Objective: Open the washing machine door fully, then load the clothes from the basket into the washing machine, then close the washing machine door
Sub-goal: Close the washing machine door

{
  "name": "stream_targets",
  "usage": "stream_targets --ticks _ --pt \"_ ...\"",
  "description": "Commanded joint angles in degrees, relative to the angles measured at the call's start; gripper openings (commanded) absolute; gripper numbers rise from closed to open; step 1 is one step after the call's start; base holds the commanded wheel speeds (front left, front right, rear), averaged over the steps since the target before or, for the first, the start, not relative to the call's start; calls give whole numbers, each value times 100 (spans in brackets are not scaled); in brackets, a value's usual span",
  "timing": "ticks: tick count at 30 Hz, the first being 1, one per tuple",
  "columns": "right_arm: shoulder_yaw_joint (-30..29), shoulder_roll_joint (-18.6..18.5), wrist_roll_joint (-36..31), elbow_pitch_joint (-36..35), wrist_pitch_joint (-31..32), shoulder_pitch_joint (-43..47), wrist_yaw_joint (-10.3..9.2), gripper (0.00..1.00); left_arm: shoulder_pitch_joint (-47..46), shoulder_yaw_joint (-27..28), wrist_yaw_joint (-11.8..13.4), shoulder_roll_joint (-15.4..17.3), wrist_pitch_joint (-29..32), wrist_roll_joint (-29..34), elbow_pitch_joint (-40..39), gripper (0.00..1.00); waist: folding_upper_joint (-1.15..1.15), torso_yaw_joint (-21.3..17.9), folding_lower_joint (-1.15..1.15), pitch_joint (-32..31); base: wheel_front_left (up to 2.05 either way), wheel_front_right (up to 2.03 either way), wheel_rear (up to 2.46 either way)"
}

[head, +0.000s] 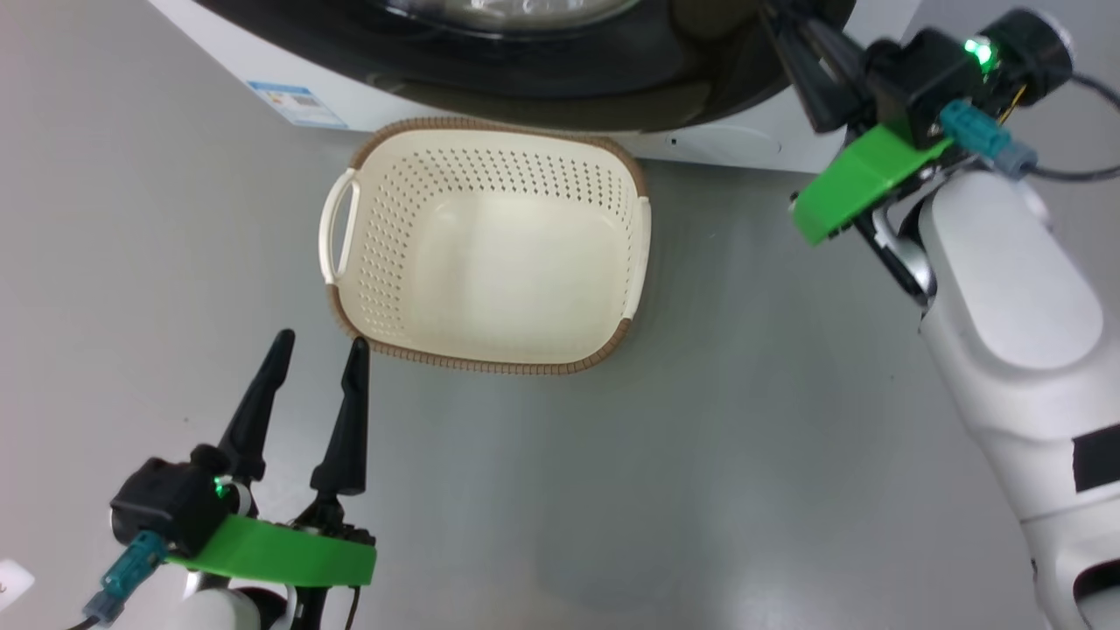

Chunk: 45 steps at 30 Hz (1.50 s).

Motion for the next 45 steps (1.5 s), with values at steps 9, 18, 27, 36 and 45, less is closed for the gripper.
stream_targets --ticks 9,18,27,36,45 --pt "-386 237 -310 201 -26 -939 0 0 -375 20 -15 96 -37 -166 -112 100 0 191 -1 537 0 0 0" --pt "-718 490 -508 273 -26 -1238 0 0 -511 -53 -15 96 -37 -223 -73 100 0 169 -1 615 0 0 0" --pt "-150 548 34 291 -26 -545 0 0 -470 127 -15 96 -37 -156 -39 100 0 -82 -1 266 0 0 0" --pt "332 488 319 28 -26 368 0 0 -359 307 -15 96 -37 41 -50 100 0 -370 -1 -171 0 0 0" --pt "231 533 543 -131 -26 1238 0 0 -107 708 -15 96 -37 -16 -109 100 0 -723 -1 -720 0 0 0"
